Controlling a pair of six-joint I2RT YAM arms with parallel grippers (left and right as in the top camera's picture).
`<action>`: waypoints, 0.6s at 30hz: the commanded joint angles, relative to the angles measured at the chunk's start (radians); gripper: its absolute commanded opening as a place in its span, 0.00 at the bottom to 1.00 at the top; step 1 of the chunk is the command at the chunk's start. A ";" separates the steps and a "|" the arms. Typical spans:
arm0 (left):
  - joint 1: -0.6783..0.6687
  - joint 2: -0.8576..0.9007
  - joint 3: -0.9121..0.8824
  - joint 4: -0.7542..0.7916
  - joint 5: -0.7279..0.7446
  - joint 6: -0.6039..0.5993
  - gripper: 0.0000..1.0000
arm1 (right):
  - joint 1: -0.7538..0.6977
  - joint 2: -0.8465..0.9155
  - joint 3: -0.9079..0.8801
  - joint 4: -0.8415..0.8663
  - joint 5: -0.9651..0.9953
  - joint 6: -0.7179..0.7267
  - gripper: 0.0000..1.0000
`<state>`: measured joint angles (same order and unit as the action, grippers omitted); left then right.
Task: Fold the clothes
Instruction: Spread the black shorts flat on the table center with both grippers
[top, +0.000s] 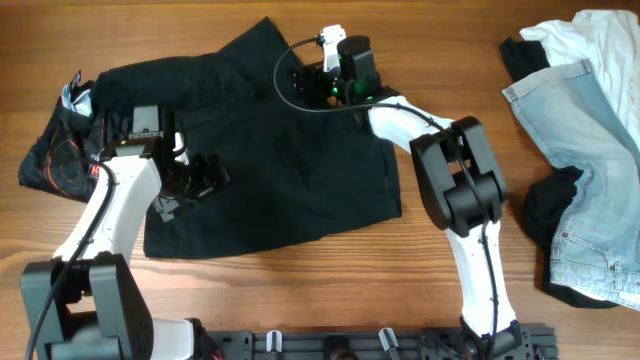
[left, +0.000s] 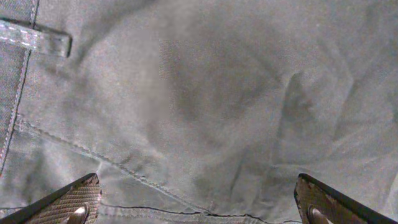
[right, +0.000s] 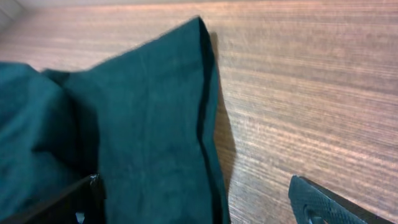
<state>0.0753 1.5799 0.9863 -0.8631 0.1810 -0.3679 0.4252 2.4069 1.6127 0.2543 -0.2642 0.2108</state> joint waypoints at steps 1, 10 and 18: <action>0.005 -0.011 0.001 -0.008 0.013 0.015 1.00 | 0.045 0.058 0.020 0.005 0.033 -0.101 1.00; 0.005 -0.011 0.001 -0.021 0.013 0.015 1.00 | 0.112 0.073 0.020 -0.169 0.400 -0.129 0.22; 0.005 -0.011 0.001 0.051 0.044 0.015 1.00 | -0.049 -0.058 0.020 -0.377 0.514 -0.077 0.16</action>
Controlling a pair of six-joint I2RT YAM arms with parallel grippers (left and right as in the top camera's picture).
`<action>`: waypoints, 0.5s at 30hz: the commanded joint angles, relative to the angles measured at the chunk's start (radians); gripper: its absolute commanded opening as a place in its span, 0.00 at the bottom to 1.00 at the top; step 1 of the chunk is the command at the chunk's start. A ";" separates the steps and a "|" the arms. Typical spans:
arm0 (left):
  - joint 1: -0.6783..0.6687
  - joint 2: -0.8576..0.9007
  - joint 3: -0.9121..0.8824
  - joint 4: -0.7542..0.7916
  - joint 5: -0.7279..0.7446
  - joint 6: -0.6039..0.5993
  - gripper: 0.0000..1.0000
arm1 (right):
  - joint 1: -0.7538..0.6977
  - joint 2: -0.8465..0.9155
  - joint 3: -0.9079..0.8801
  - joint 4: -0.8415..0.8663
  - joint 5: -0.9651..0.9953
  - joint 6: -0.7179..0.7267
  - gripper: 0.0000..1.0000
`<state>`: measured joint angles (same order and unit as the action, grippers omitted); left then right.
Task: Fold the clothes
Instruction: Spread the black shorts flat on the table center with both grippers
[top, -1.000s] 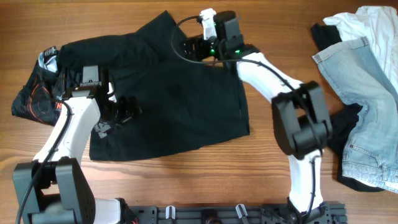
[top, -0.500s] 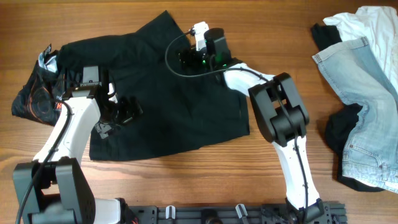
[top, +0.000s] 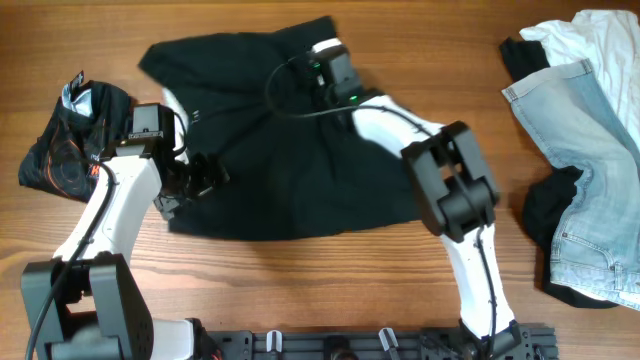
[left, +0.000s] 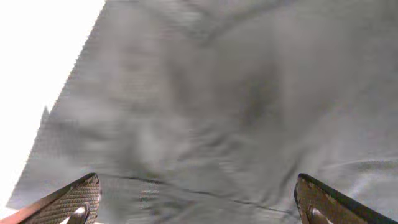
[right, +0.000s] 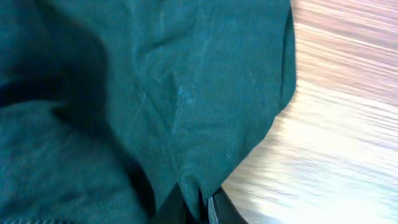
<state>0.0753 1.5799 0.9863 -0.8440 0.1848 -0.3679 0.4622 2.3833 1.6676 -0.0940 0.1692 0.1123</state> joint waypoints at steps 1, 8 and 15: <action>0.005 -0.011 0.001 0.066 0.051 0.015 1.00 | -0.111 -0.063 -0.035 -0.042 0.070 0.021 0.34; 0.005 -0.011 0.001 0.026 0.062 0.015 1.00 | -0.167 -0.464 -0.035 -0.482 -0.041 0.023 0.99; 0.019 -0.011 -0.038 -0.055 -0.003 -0.227 1.00 | -0.436 -0.627 -0.049 -1.126 -0.344 0.518 1.00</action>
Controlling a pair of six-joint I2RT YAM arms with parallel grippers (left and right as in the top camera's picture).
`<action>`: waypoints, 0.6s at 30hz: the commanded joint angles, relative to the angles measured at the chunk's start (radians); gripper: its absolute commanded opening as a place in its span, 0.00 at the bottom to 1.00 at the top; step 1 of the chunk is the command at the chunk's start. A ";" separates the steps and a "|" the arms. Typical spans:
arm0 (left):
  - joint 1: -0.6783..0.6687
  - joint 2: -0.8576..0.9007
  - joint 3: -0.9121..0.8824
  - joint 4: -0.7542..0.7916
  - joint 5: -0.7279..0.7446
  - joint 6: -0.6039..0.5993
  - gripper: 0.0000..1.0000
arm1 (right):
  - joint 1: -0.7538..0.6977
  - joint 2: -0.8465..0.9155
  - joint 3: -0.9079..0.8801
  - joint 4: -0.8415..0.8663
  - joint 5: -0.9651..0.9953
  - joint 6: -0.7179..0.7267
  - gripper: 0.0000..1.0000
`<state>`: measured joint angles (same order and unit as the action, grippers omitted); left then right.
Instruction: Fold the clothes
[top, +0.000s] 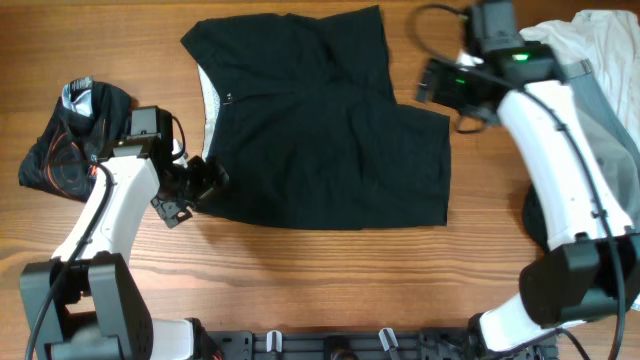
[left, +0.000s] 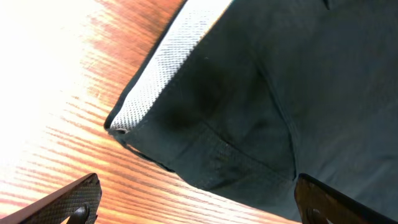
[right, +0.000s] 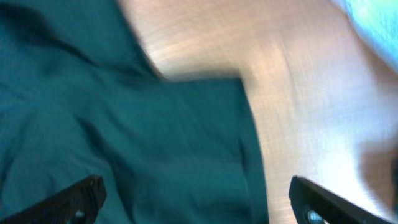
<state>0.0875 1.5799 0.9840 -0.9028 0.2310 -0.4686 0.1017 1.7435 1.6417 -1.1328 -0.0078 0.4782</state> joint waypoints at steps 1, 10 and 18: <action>0.006 -0.011 -0.061 0.033 -0.065 -0.165 0.99 | -0.095 0.013 -0.032 -0.114 -0.196 0.155 1.00; 0.006 -0.009 -0.263 0.293 -0.065 -0.220 0.04 | -0.132 -0.077 -0.426 -0.130 -0.264 0.257 1.00; 0.006 -0.009 -0.264 0.215 -0.064 -0.190 0.04 | -0.132 -0.109 -0.786 0.277 -0.326 0.317 0.90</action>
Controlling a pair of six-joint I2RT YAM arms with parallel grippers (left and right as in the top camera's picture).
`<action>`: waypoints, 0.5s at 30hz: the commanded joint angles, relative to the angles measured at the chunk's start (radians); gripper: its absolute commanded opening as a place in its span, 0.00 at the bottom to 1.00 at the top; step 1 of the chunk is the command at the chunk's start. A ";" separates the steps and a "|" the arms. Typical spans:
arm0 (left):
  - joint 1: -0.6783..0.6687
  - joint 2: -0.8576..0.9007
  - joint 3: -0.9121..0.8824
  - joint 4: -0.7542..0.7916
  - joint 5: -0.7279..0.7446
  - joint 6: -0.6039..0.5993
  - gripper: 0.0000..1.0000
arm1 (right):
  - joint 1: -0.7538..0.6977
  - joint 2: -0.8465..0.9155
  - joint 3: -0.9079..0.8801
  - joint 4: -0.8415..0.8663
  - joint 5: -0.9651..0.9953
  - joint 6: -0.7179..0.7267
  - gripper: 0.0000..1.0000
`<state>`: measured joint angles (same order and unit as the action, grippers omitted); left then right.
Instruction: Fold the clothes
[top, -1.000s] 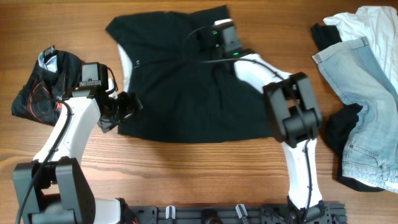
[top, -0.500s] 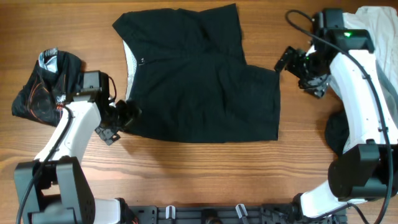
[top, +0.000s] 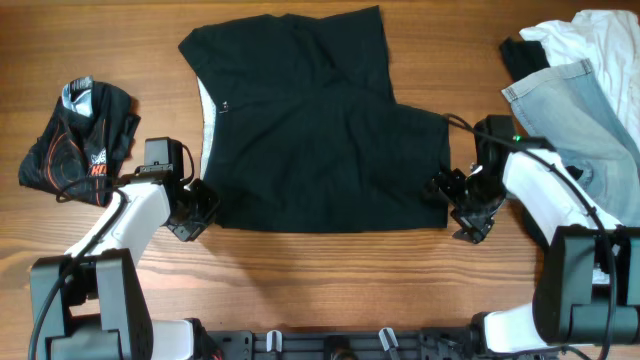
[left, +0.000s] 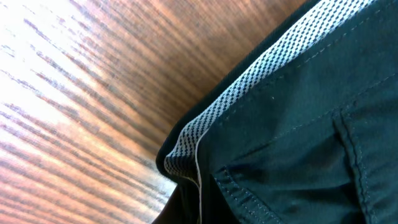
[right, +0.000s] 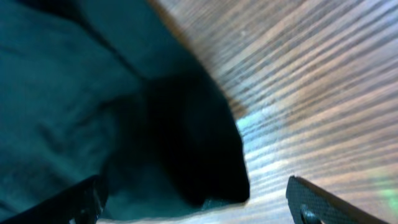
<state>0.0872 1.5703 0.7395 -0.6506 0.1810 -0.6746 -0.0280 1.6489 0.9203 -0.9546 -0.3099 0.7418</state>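
Observation:
Black shorts (top: 320, 130) lie spread flat on the wooden table (top: 320, 270), waistband to the left. My left gripper (top: 197, 208) is at their near left corner. In the left wrist view it (left: 186, 214) is shut on the waistband corner (left: 249, 93), whose dotted lining shows. My right gripper (top: 458, 205) is at the near right hem corner. In the right wrist view it (right: 193, 190) stands open, fingers wide apart, with the hem corner (right: 205, 155) lying between them on the wood.
A crumpled black printed garment (top: 75, 135) lies at the far left. A pile with light blue jeans (top: 590, 130), a white shirt (top: 600, 35) and dark cloth (top: 550, 205) fills the right edge, close behind my right arm.
My left gripper was open beside the waistband corner and is now shut on it. My right gripper has come from the far right, near the pile, to the near right hem corner, still open.
The shorts lay rumpled toward the left, with both grippers open on them. Then my right gripper was shut on their far edge. Later they lay spread out further right with the right gripper open. Now each gripper is at a near corner.

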 joint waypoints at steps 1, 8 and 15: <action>0.007 -0.001 -0.019 -0.055 -0.014 0.016 0.04 | -0.002 -0.014 -0.087 0.142 -0.017 0.063 0.80; 0.008 -0.213 0.031 -0.245 -0.015 0.119 0.04 | -0.011 -0.056 -0.066 0.146 0.025 -0.042 0.04; 0.008 -0.572 0.298 -0.479 -0.015 0.173 0.04 | -0.136 -0.394 0.399 -0.091 0.061 -0.268 0.04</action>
<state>0.0849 1.0920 0.9138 -1.0924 0.2188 -0.5316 -0.1280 1.3659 1.1725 -1.0084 -0.3374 0.5858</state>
